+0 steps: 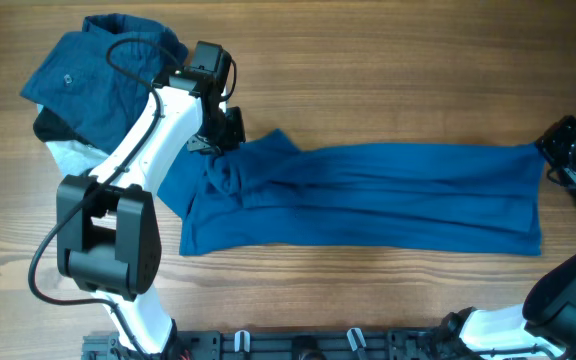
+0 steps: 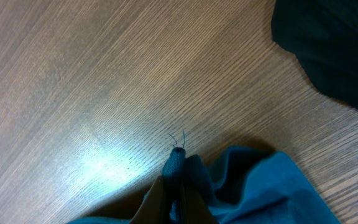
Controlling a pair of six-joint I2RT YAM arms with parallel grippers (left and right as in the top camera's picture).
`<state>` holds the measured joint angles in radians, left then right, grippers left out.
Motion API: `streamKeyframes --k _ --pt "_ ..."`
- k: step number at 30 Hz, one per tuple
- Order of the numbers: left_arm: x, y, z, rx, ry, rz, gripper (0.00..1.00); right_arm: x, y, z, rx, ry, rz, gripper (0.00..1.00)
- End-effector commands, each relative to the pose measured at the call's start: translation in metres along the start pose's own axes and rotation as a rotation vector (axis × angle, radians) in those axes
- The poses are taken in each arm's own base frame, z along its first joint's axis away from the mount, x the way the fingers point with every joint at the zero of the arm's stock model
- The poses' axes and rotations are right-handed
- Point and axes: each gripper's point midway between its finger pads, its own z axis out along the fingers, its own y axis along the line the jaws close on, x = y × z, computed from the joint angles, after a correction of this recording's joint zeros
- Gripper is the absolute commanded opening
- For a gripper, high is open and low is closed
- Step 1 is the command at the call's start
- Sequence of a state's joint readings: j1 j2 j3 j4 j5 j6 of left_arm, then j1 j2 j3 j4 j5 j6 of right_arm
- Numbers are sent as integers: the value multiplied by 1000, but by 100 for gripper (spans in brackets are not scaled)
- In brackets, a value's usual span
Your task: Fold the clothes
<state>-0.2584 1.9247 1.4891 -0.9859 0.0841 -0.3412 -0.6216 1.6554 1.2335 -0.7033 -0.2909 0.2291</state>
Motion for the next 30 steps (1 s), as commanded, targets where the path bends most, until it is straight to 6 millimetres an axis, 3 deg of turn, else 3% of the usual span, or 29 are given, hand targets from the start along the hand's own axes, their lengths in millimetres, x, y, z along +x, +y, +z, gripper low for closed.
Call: streamKeyframes --k 1,5,9,12,17,19,23,26,30 --pt "-14 -10 3 57 -53 118 4 -4 1 -5 4 -20 -4 4" --pt "-64 -23 -17 100 -249 286 4 -24 12 -6 -52 -98 34 4" --pt "-135 -55 -72 185 -579 417 4 -45 37 -12 -178 -177 -24 4" --pt "-153 -65 -93 207 -677 427 4 -53 40 -14 -187 -212 -58 4" --pt "-155 -62 -93 185 -683 419 4 -51 39 -13 -178 -207 -118 4" --pt "-149 -59 -94 181 -658 417 4 -43 36 -11 -167 -176 -121 4" --pt "-102 -41 -71 142 -434 395 4 -20 3 -6 3 -87 -66 4" --pt "-51 -23 -52 119 -199 373 4 -7 -31 -8 192 -50 32 4" --pt "-10 -8 -45 84 -22 353 4 7 -59 -15 351 -25 138 4"
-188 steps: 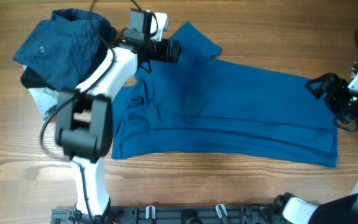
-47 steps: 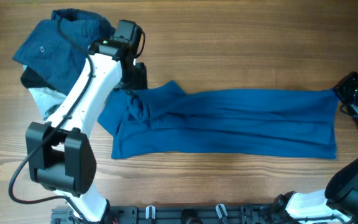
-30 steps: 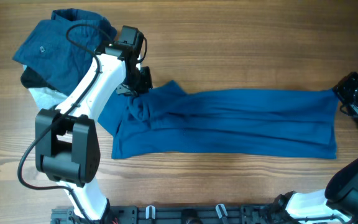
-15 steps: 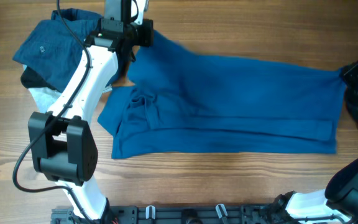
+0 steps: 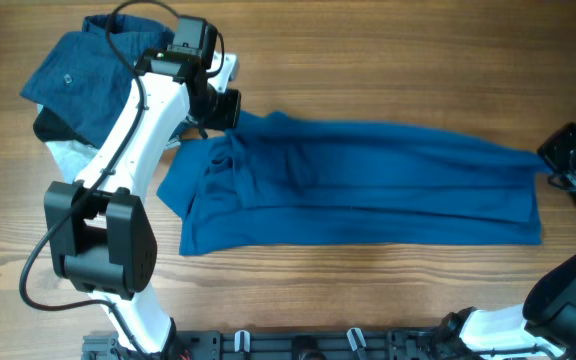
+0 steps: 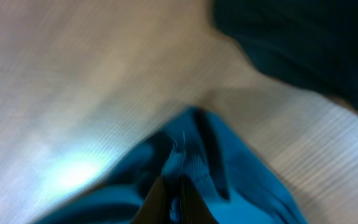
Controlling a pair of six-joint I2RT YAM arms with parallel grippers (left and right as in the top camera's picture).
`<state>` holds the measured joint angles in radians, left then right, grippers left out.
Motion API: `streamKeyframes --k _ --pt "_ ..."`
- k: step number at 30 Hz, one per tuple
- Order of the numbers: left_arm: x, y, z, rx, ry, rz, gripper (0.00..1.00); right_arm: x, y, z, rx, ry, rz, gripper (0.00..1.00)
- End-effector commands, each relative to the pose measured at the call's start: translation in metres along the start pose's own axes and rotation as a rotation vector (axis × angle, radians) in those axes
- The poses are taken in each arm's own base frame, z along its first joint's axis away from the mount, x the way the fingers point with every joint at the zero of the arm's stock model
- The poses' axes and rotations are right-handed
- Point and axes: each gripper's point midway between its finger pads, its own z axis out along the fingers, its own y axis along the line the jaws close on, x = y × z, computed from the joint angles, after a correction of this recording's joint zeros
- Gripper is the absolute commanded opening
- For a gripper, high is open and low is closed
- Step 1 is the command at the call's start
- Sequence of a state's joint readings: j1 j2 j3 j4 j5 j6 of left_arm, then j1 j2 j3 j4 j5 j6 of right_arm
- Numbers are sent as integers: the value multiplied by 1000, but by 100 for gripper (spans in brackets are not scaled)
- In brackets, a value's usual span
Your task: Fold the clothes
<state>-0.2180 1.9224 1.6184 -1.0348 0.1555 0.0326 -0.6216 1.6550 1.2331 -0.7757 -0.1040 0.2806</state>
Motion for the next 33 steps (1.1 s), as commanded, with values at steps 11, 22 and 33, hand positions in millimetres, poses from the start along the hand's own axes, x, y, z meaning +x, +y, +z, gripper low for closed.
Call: streamKeyframes --k 11,22,33 --pt "77 -3 -22 0 298 -34 4 1 -36 -8 211 -28 84 8" --pt "76 -3 -23 0 293 -34 34 13 -12 14 7 84 -90 98" --pt "41 -6 -42 4 159 -13 44 95 -65 74 166 510 -107 88"
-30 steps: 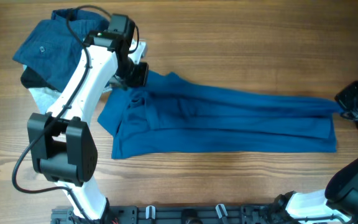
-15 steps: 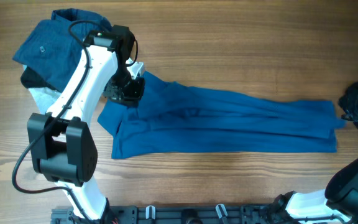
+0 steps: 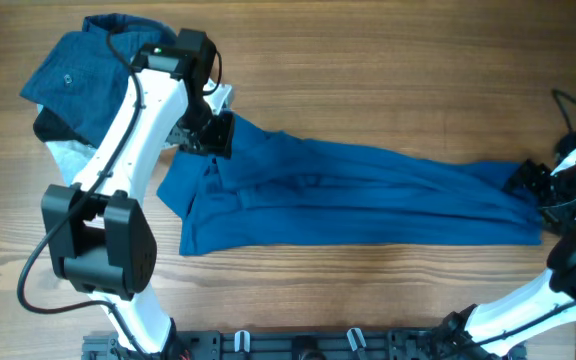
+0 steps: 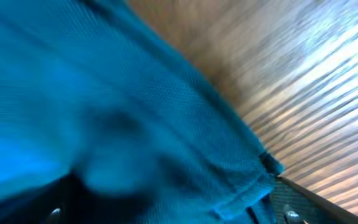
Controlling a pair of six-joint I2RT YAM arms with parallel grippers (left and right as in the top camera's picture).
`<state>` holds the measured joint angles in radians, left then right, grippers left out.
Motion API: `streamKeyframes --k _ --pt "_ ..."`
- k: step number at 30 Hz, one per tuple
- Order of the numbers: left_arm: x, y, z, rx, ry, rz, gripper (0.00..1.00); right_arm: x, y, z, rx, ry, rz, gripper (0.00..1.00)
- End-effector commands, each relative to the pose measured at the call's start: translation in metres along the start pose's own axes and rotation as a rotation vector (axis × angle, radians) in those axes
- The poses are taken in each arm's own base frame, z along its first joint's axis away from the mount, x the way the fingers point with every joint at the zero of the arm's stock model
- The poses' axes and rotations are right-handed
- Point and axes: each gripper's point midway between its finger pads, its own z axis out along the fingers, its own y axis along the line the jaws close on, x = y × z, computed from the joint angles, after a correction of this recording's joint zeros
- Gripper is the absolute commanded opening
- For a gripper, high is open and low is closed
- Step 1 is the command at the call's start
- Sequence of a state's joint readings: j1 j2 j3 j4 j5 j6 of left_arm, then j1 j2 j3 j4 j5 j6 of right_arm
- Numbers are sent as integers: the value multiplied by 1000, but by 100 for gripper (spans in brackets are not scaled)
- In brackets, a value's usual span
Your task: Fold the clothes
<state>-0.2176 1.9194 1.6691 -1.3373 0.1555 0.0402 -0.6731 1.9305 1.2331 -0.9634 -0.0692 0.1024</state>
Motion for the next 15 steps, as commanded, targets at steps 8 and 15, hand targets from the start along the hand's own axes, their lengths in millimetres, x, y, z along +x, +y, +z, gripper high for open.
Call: streamKeyframes --k 8,15 --pt "-17 11 -37 9 -144 -22 47 3 13 -12 -83 49 -70 4" --pt "-14 32 -96 -1 -321 -73 49 -15 29 -173 -86 -337 -88 4"
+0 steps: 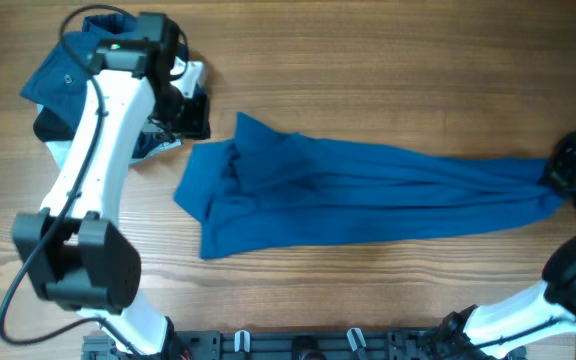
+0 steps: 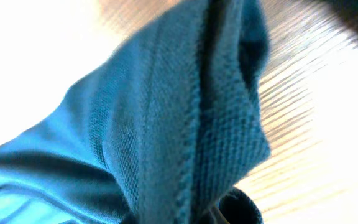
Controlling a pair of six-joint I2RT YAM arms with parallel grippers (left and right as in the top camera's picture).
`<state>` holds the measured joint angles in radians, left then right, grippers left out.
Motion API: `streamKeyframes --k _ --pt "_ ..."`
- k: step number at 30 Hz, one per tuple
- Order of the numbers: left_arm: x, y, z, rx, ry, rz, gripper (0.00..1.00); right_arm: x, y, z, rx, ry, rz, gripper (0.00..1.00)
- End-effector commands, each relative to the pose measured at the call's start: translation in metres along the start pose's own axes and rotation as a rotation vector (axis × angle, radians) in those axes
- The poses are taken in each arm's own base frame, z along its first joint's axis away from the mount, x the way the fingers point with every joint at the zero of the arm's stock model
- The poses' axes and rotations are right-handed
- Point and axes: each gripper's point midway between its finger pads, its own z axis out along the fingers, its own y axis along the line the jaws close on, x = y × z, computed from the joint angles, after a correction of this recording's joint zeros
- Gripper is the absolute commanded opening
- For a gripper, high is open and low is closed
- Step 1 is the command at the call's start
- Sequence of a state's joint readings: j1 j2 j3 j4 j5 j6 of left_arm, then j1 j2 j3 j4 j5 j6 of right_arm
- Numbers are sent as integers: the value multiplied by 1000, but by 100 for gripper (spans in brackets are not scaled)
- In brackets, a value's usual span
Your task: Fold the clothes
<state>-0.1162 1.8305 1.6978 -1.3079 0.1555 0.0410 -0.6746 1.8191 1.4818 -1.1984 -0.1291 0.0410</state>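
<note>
A blue garment point(image 1: 368, 195) lies stretched across the table, its left part rumpled and its right end drawn into a bunch. My right gripper point(image 1: 558, 176) is shut on that right end. In the right wrist view a ribbed hem of the garment point(image 2: 185, 118) fills the picture and hides the fingers. My left gripper point(image 1: 190, 116) is up at the left, a little apart from the garment's upper left corner point(image 1: 241, 122). It looks open and holds nothing.
A pile of other clothes sits at the table's far left corner: a dark blue piece point(image 1: 63, 65) over black and white ones point(image 1: 53, 140). The left arm point(image 1: 93, 170) reaches along the left side. Bare wood point(image 1: 388, 80) shows behind the garment.
My left gripper has let go of the garment's upper left corner and moved up and to the left. The garment has shifted to the right, its right end bunched in the right gripper.
At first the garment lay wide and flat, each gripper holding a far corner. Then both corners were further back. Later the right end was gathered and further in. Now the left corner lies free and the garment sits further right.
</note>
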Motion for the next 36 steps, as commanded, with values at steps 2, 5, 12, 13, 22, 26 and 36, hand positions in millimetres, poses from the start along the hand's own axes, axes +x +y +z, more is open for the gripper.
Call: streamKeyframes --k 2,5,12,13,22,26,36 --pt "-11 -1 -66 7 -212 10 53 1 34 -94 -27 -264 -74 4" --pt "-15 -4 -84 8 -287 22 59 19 70 -92 -41 -243 -187 4" --pt "-13 -6 -94 8 -316 26 60 93 138 -9 59 -81 -448 4" --pt "-13 -6 -94 8 -315 26 60 107 147 4 60 -60 -485 4" --pt "-9 -5 -93 8 -300 23 64 173 253 28 -241 -68 -781 35" --pt "1 -5 -90 8 -258 17 67 164 255 22 -266 -93 -781 38" --pt "11 -3 -80 8 -192 -3 77 143 226 27 -111 -131 -720 47"
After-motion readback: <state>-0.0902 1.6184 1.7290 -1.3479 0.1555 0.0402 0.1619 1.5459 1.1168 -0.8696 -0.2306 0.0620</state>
